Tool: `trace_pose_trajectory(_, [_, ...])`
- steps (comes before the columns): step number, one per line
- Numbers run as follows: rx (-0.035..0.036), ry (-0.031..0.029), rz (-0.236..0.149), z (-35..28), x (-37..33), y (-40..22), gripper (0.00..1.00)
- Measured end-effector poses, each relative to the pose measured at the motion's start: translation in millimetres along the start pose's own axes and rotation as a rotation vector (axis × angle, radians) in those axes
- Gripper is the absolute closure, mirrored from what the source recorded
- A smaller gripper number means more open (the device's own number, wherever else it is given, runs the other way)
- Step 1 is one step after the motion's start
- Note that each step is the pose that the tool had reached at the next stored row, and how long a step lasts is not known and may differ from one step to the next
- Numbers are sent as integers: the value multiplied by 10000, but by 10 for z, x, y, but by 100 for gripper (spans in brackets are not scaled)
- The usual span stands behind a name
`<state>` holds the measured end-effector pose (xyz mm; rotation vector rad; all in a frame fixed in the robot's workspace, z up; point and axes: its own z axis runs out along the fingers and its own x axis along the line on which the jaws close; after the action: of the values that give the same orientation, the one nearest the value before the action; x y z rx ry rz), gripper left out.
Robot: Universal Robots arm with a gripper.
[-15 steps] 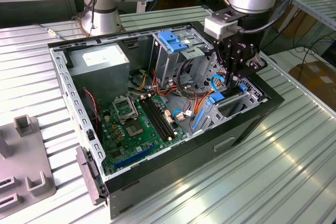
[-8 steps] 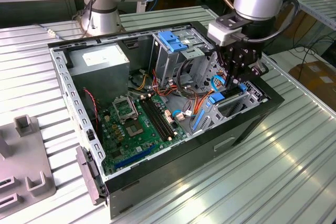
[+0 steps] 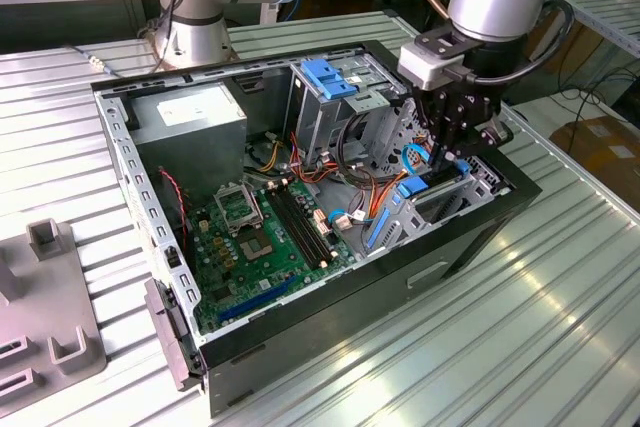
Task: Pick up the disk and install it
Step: 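Insert the second disk wire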
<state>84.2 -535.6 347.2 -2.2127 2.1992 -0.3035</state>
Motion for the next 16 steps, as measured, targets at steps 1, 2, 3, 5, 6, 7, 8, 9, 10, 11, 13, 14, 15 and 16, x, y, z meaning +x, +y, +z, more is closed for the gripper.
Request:
trace_pose_trajectory(1, [0, -1, -1, 3, 0, 0, 84])
trace_pose_trajectory(2, [1, -7, -1, 9, -1, 0, 84])
trace_pose_trajectory(3, [0, -9, 0, 13, -1, 1, 84])
trace_pose_trajectory(5, [0, -17, 1, 19, -2, 2, 84])
trace_pose_trajectory(6, [0, -21, 2, 21, -2, 2, 84])
trace_pose_trajectory(7, [0, -39, 4, 25, -2, 3, 84])
trace_pose_trajectory(8, [0, -73, 9, 29, -3, 3, 84])
trace_pose_trajectory(9, [0, -93, 12, 31, -4, 4, 84])
trace_pose_trajectory(10, [0, -116, 15, 34, -4, 4, 84])
trace_pose_trajectory(11, [0, -137, 19, 35, -3, 4, 84])
trace_pose_trajectory(13, [0, -197, 27, 39, -4, 5, 84])
trace_pose_trajectory(14, [-1, -251, 35, 39, -3, 5, 84])
trace_pose_trajectory(15, [-1, -291, 41, 40, -3, 5, 84])
trace_pose_trajectory(16, [-1, -345, 48, 40, -3, 5, 84])
